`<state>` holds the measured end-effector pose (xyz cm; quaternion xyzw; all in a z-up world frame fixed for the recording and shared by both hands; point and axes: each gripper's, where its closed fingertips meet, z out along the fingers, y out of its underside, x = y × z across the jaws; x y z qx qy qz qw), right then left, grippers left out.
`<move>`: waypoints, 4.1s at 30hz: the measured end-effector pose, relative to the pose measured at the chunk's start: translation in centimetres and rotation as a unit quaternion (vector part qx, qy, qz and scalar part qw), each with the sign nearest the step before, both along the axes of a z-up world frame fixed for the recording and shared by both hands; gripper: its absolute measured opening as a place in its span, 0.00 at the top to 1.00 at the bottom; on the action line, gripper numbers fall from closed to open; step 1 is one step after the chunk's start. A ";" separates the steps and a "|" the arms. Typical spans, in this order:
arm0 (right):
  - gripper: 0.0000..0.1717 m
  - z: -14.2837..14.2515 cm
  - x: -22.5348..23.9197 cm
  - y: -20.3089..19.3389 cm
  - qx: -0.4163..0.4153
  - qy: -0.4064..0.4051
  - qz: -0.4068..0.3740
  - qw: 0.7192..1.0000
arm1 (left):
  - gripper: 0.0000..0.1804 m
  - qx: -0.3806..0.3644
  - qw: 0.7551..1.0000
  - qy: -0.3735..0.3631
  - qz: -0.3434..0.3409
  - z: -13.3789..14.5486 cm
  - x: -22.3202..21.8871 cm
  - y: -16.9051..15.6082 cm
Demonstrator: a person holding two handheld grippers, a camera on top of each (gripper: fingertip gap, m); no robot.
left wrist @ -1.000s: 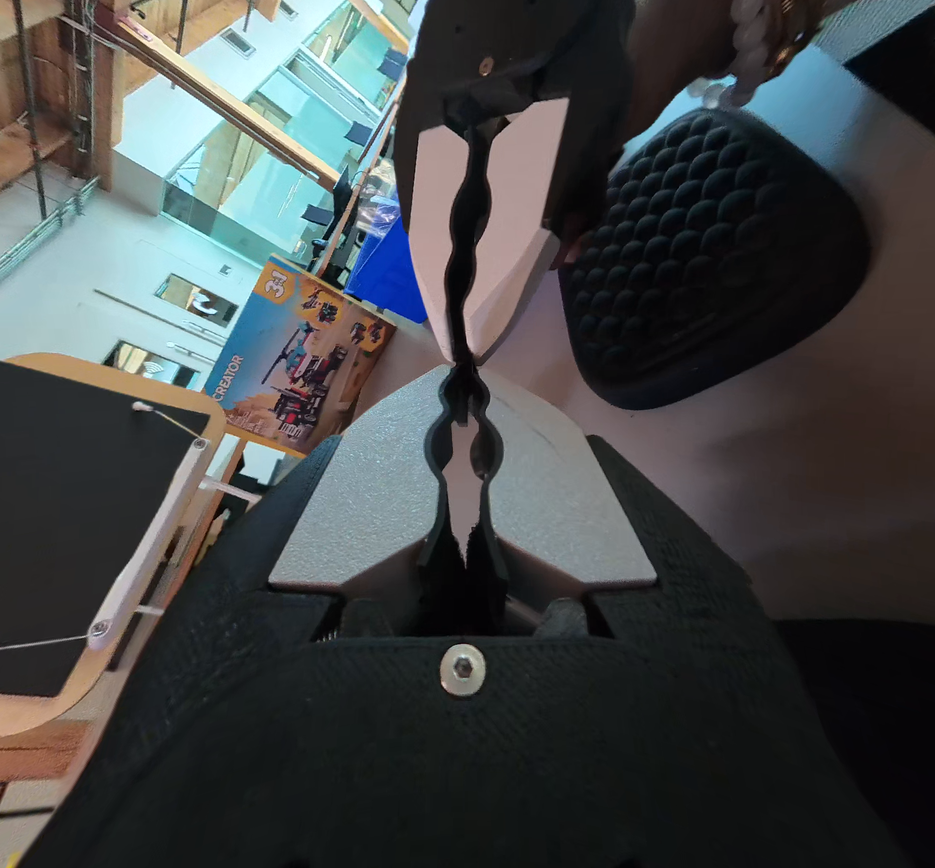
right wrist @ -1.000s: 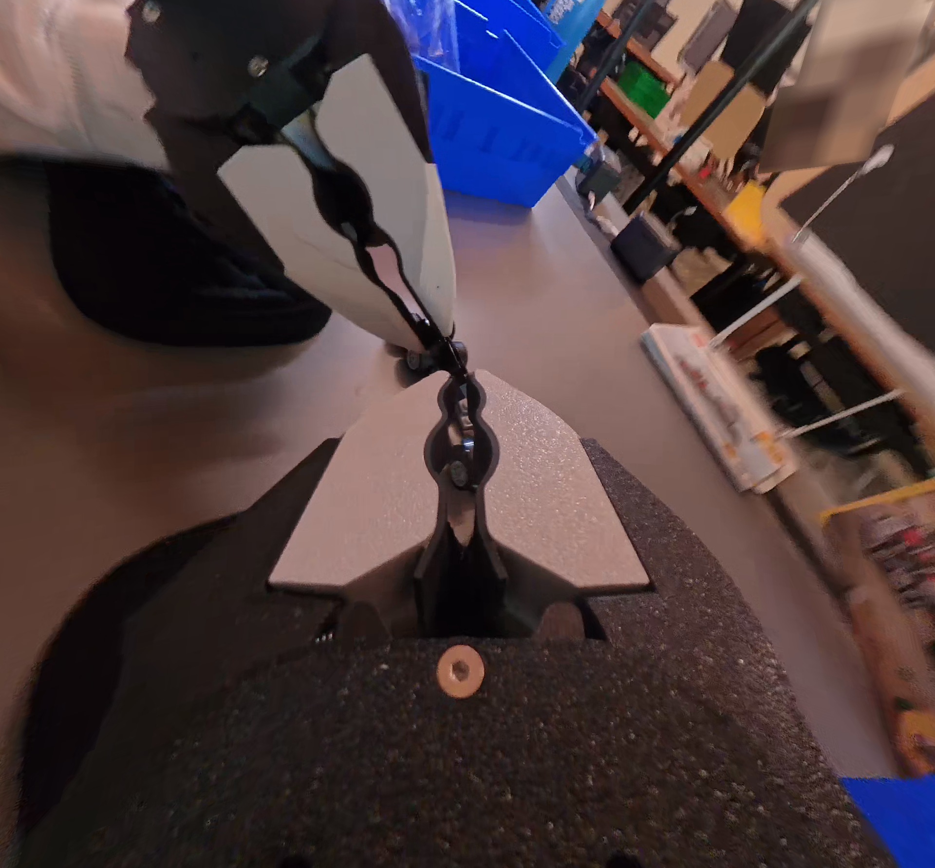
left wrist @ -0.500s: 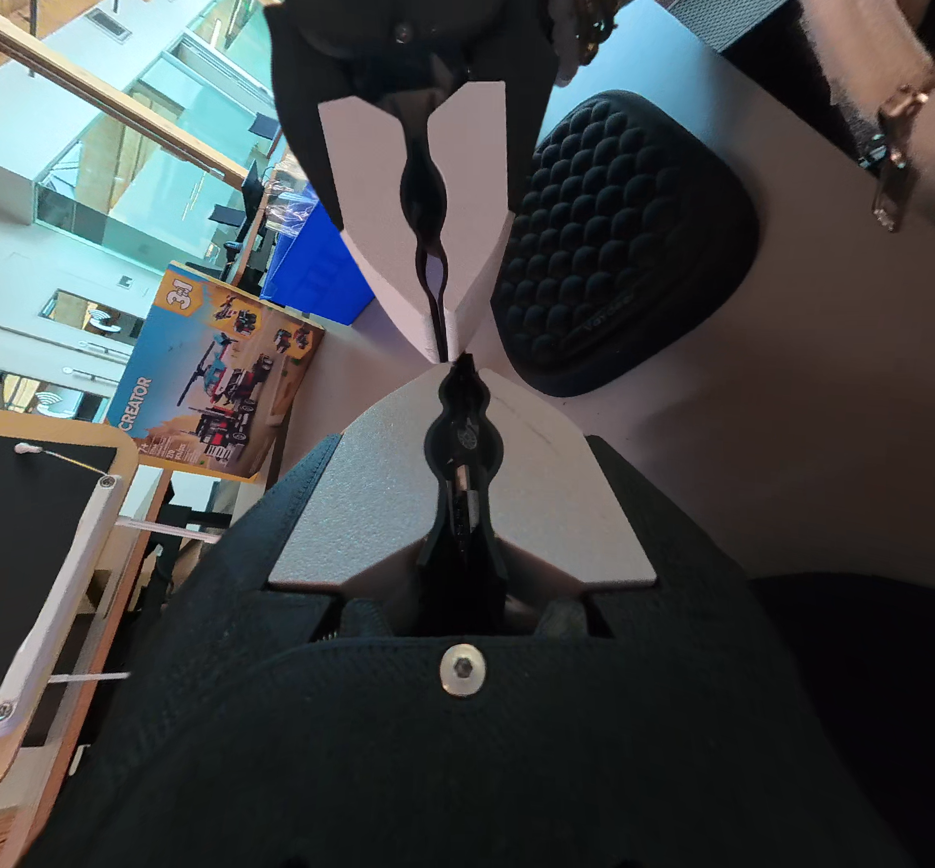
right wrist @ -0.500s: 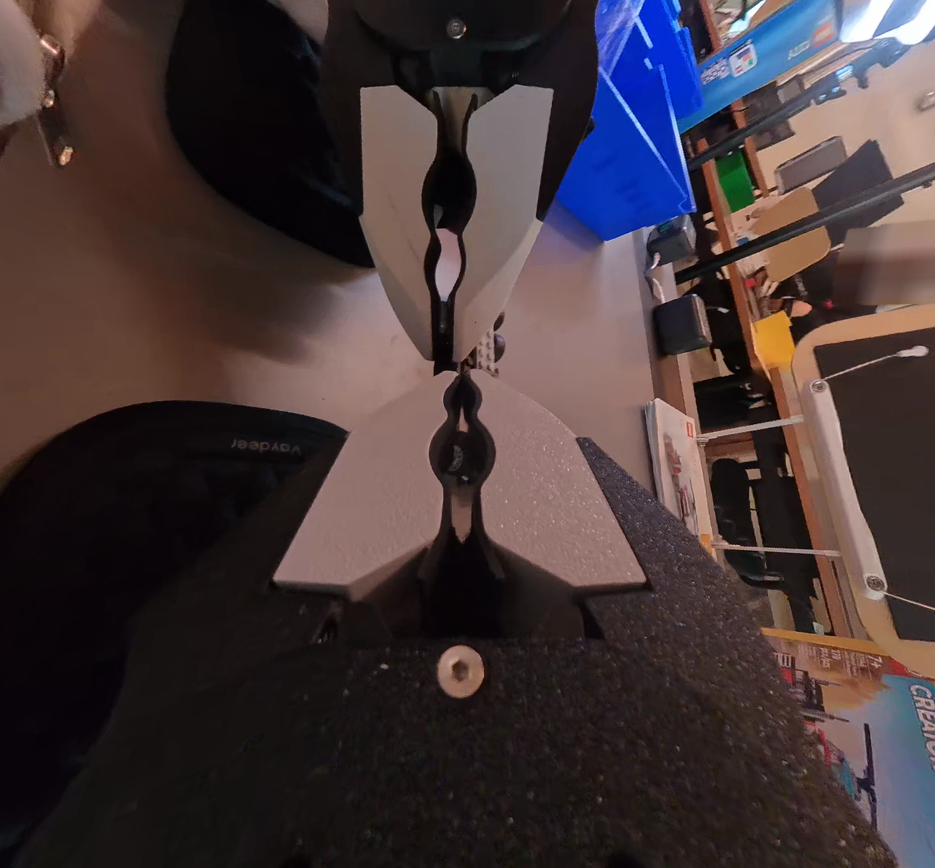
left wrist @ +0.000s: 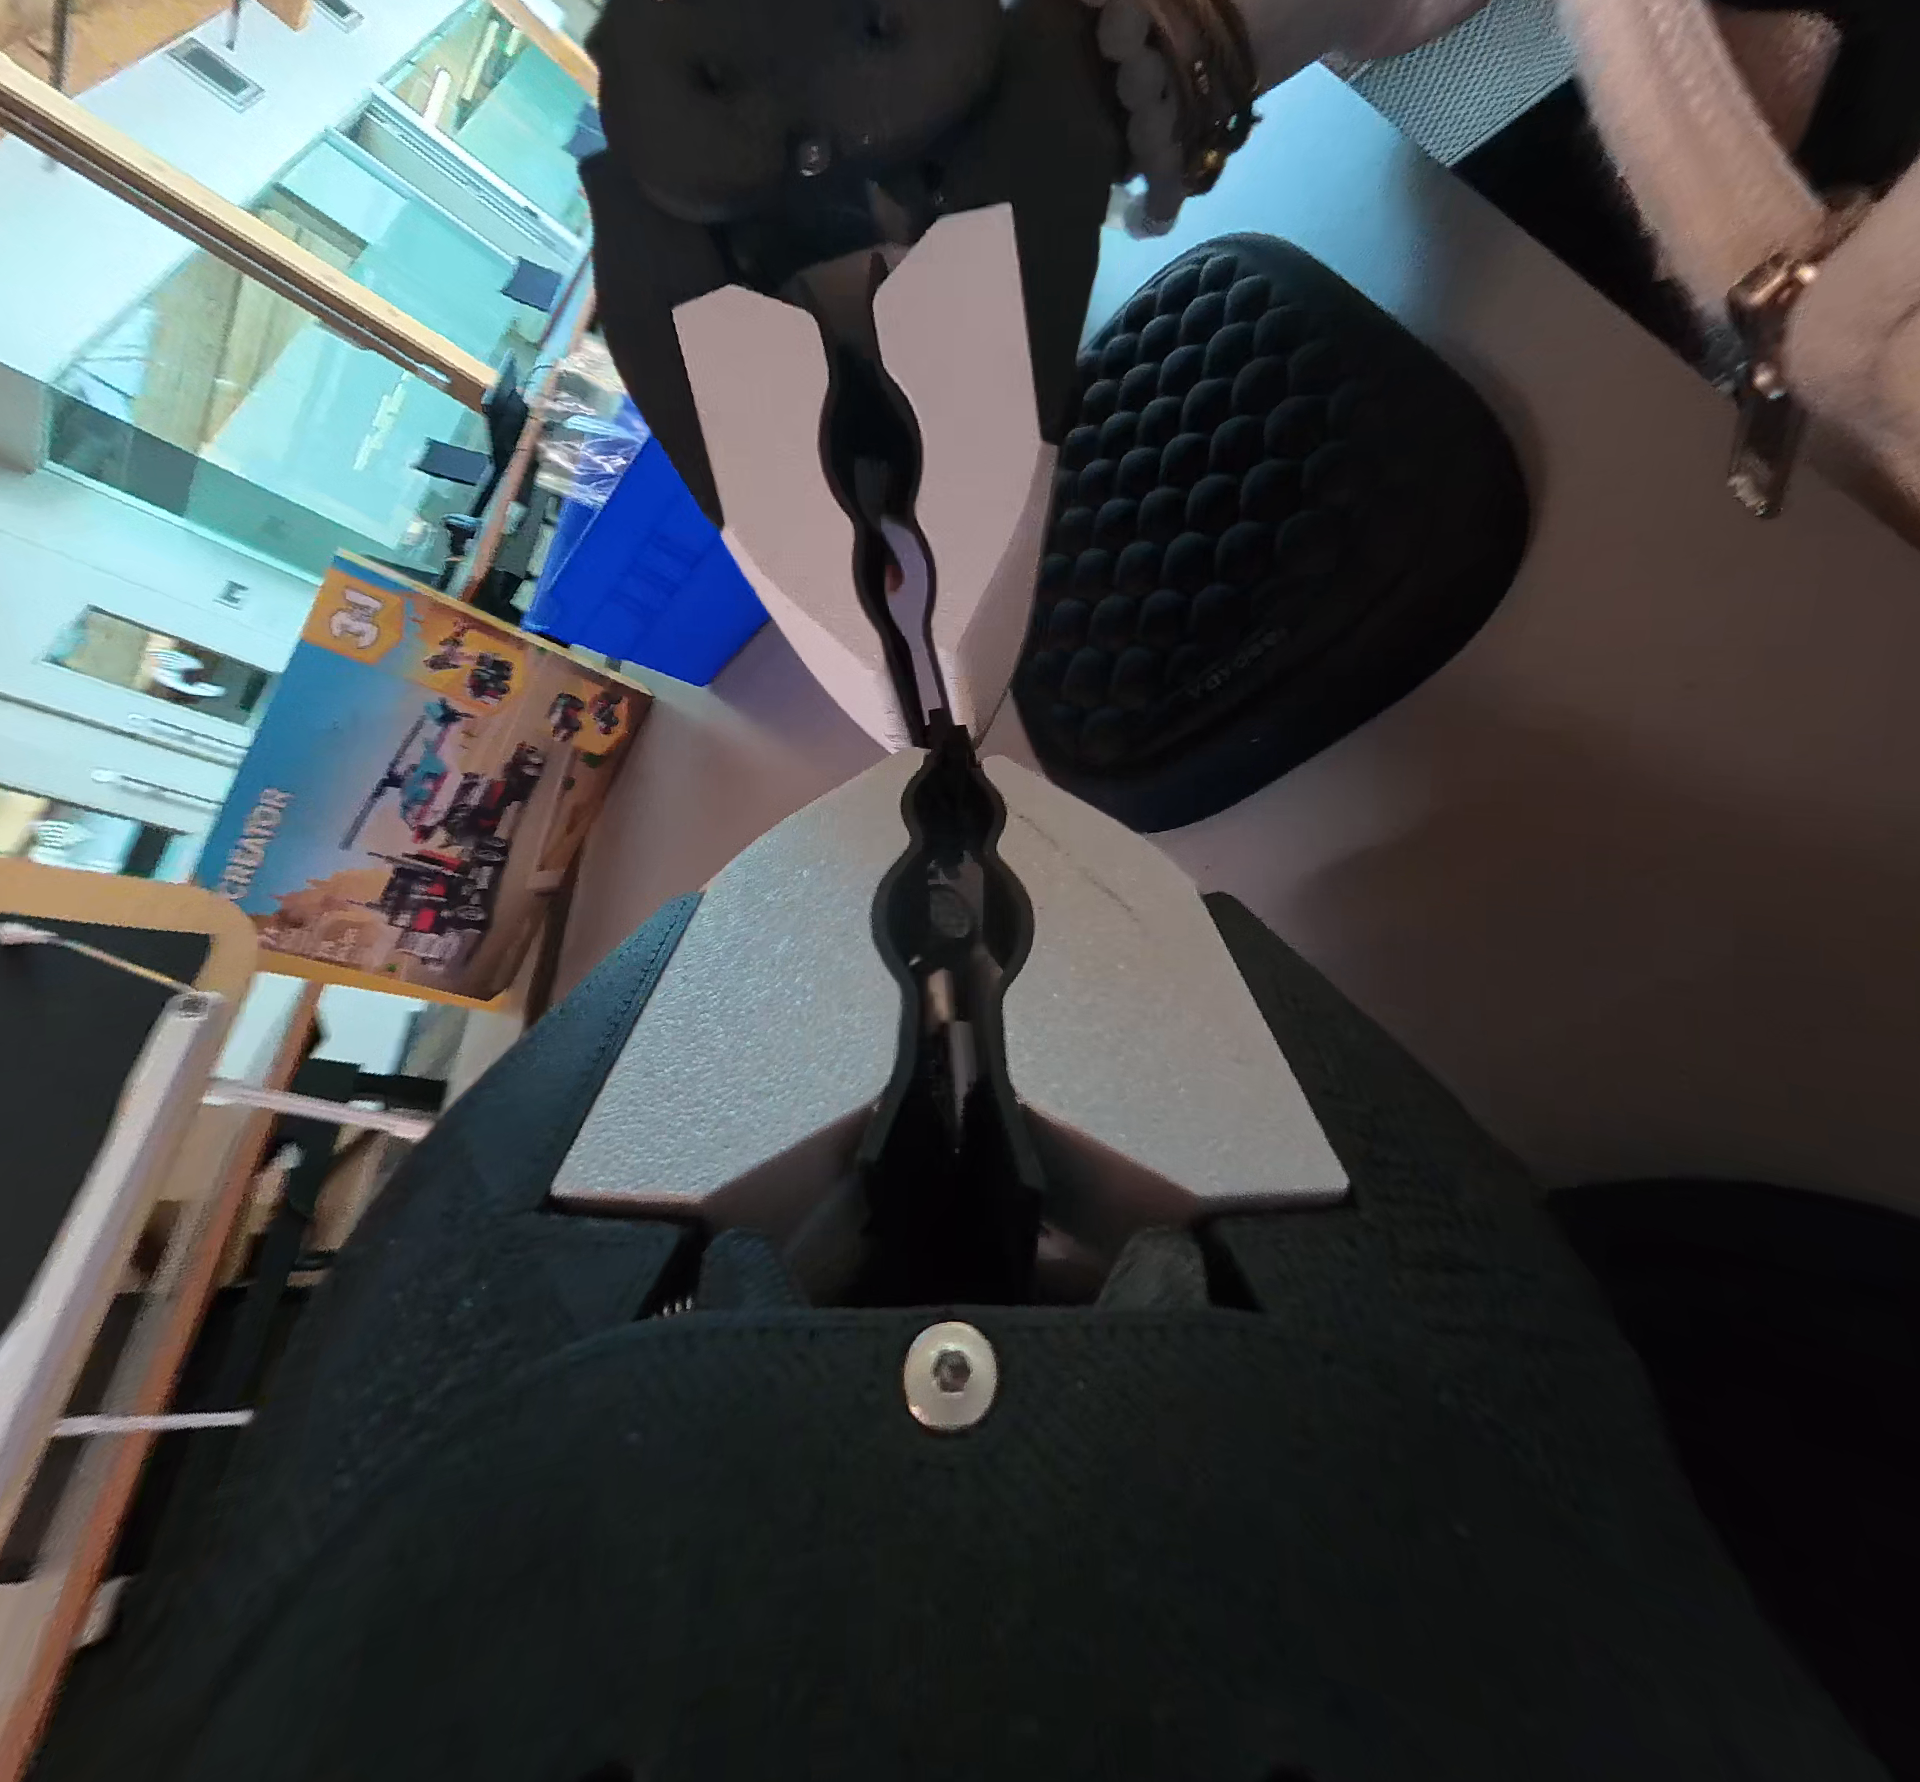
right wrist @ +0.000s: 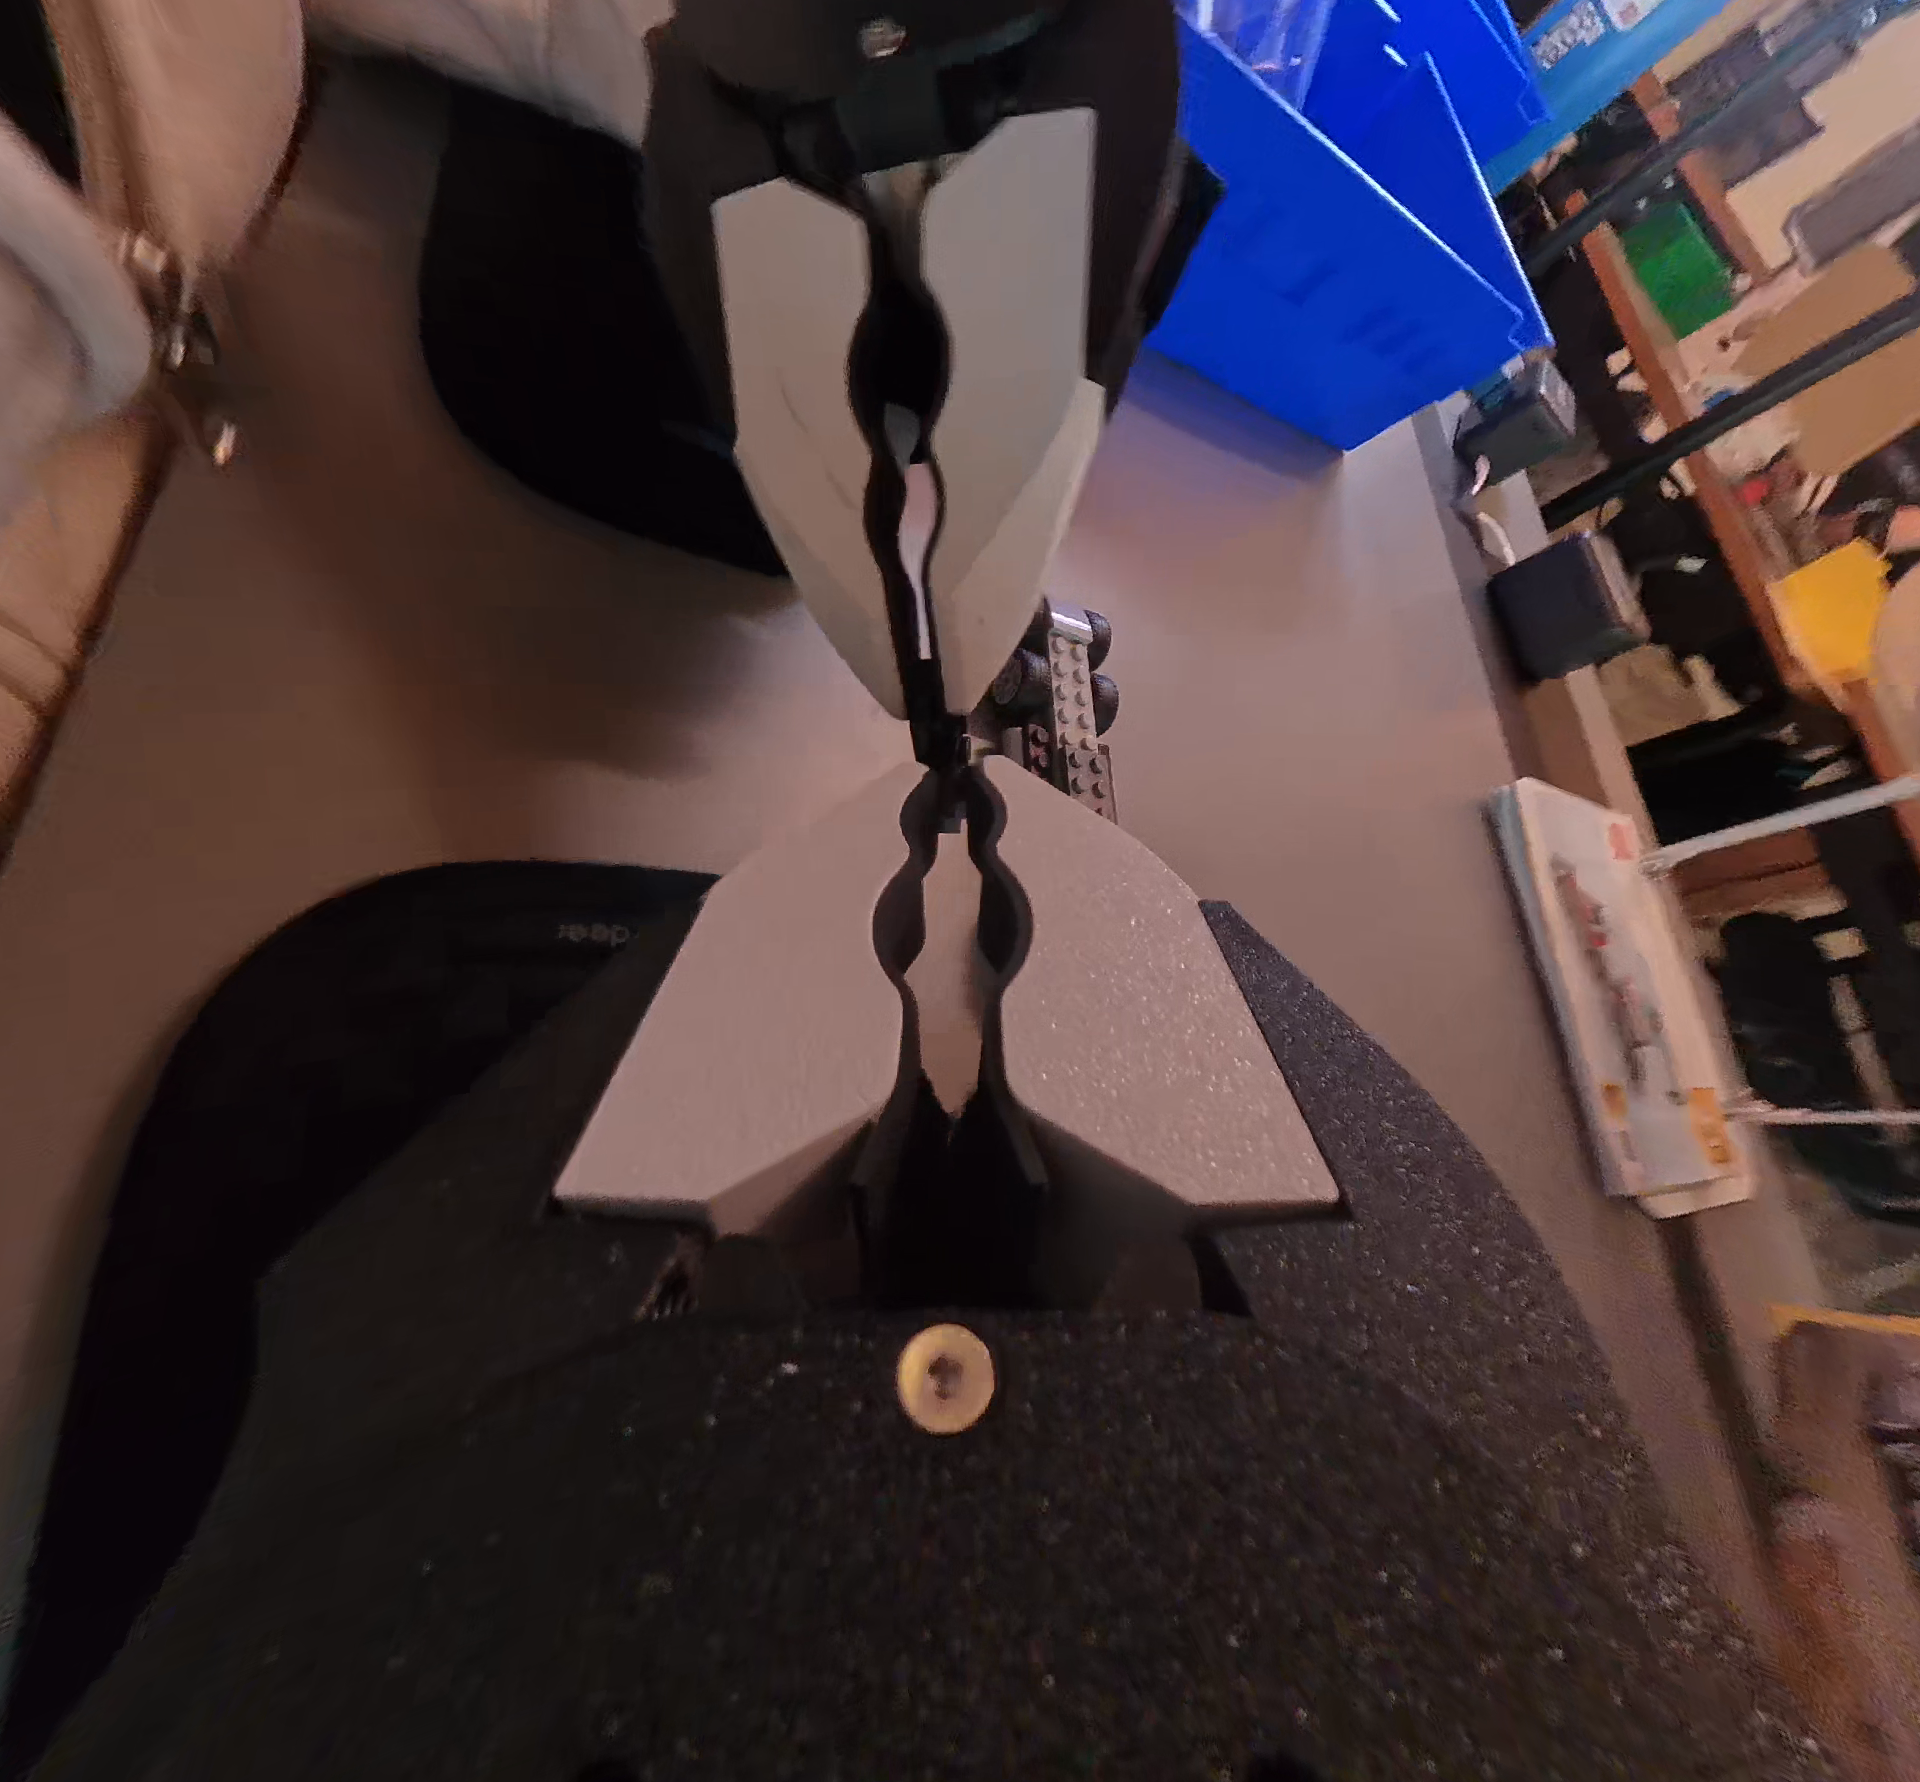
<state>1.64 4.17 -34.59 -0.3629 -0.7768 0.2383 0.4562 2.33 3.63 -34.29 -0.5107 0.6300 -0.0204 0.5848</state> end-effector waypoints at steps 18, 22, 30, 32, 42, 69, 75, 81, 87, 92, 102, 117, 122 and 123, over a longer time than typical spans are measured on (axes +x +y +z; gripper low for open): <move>0.97 10.3 14.2 13.7 -0.015 0.199 -0.448 0.872 | 0.97 0.009 0.986 -0.134 0.102 3.5 -2.3 2.6; 0.96 7.3 24.1 17.9 -0.024 0.107 -0.617 0.779 | 0.97 -0.019 0.978 -0.186 0.096 4.4 -2.3 2.5; 0.75 4.5 27.2 19.0 -0.071 0.094 -0.638 0.761 | 0.97 -0.035 0.970 -0.220 0.100 4.6 -2.9 2.8; 0.74 4.9 27.1 18.9 -0.071 0.105 -0.634 0.763 | 0.97 -0.037 0.969 -0.225 0.099 4.7 -2.9 2.8; 0.85 8.6 4.1 2.5 -0.036 0.200 -0.072 0.976 | 0.97 0.033 0.970 -0.240 0.009 6.7 -1.8 0.3; 0.98 6.5 0.3 -2.0 -0.133 0.230 0.113 0.957 | 0.94 -0.020 0.973 -0.228 -0.040 5.8 -0.5 -1.0; 0.98 6.0 0.1 -2.0 -0.136 0.215 0.115 0.960 | 0.97 -0.043 0.975 -0.215 -0.042 5.3 -0.4 -1.1; 0.92 5.4 -0.5 -1.8 -0.026 0.181 0.074 0.980 | 0.97 -0.050 0.984 -0.173 -0.002 4.1 -0.7 -0.1; 0.97 4.8 -0.8 -1.6 0.054 0.146 0.054 0.986 | 0.97 -0.075 0.981 -0.177 0.011 3.8 -0.8 0.2; 0.97 4.8 -0.8 -1.7 0.122 0.170 0.037 0.977 | 0.98 -0.192 0.943 -0.272 0.013 4.5 -0.8 0.5; 0.97 4.6 0.4 -1.5 0.049 0.214 0.024 0.975 | 0.98 -0.177 0.897 -0.397 0.074 7.2 -5.7 2.8; 0.97 -3.5 2.8 0.9 0.177 -0.006 0.013 0.984 | 0.97 -0.154 0.899 -0.407 0.051 7.6 -5.3 2.4; 0.90 -3.8 4.3 0.1 0.092 -0.024 0.021 0.995 | 0.98 -0.140 0.923 -0.356 0.049 6.6 -4.0 2.1; 0.88 -3.4 4.5 -0.1 0.043 -0.021 0.023 0.999 | 0.98 -0.139 0.925 -0.349 0.051 6.4 -3.9 2.1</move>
